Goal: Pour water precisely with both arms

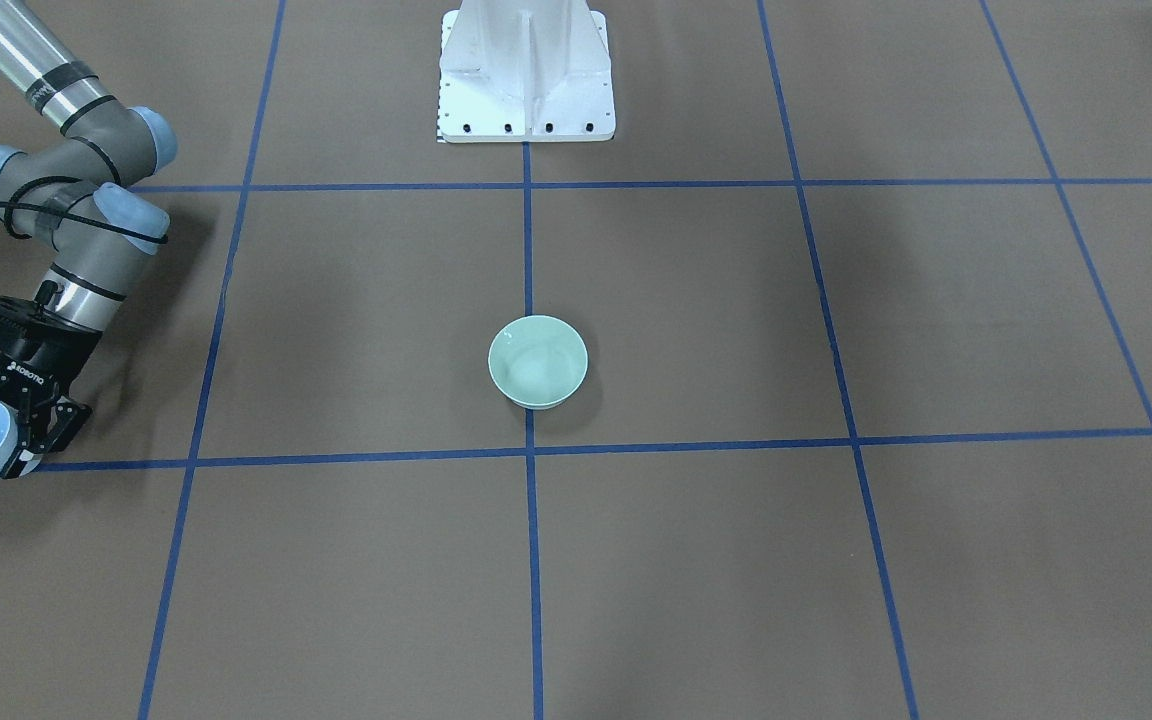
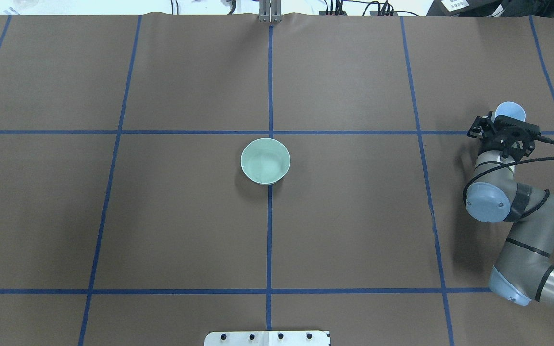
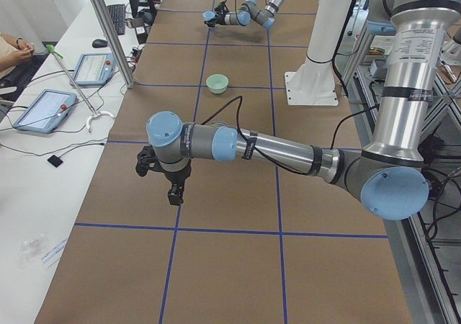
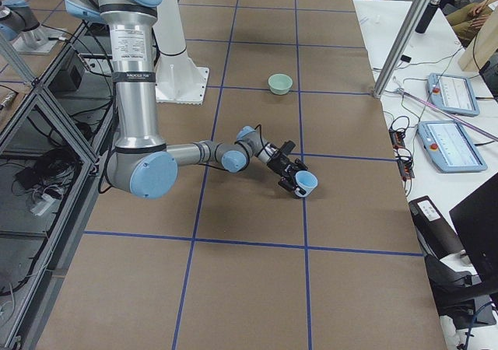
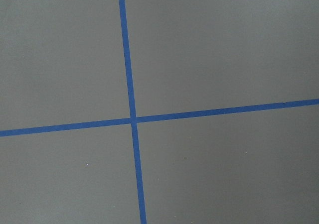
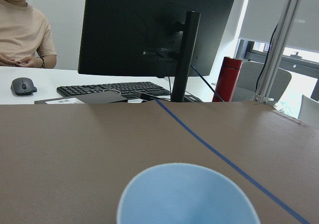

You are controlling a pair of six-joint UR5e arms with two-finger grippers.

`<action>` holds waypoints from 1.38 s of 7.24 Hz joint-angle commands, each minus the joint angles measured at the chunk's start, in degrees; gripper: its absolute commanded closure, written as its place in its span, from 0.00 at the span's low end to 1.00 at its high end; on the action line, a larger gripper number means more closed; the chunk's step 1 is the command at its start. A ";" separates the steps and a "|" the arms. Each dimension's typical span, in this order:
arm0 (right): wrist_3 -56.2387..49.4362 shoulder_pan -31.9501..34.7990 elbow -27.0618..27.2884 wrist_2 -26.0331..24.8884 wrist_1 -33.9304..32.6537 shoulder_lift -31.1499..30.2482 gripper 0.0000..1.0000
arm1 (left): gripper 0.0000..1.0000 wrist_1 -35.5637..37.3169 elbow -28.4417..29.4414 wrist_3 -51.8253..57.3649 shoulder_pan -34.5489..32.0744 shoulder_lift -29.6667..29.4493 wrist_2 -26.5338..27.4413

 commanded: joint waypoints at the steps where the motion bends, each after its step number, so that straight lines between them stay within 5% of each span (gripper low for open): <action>1: 2.62 -1.95 0.06 -1.65 0.00 -0.08 0.76 | 0.00 0.00 0.00 -0.62 0.09 -0.24 0.00; 3: 4.73 -2.75 0.58 -2.19 0.00 -0.08 0.01 | 0.00 0.00 0.00 -0.62 0.09 -0.33 0.00; 8: 5.62 -4.24 5.22 -4.04 0.09 -0.69 0.00 | 0.00 0.00 0.00 -1.58 0.18 -0.68 0.00; 10: 5.18 -4.60 11.10 -4.65 0.09 -7.95 0.00 | 0.00 0.00 0.09 -1.58 0.26 -0.68 0.00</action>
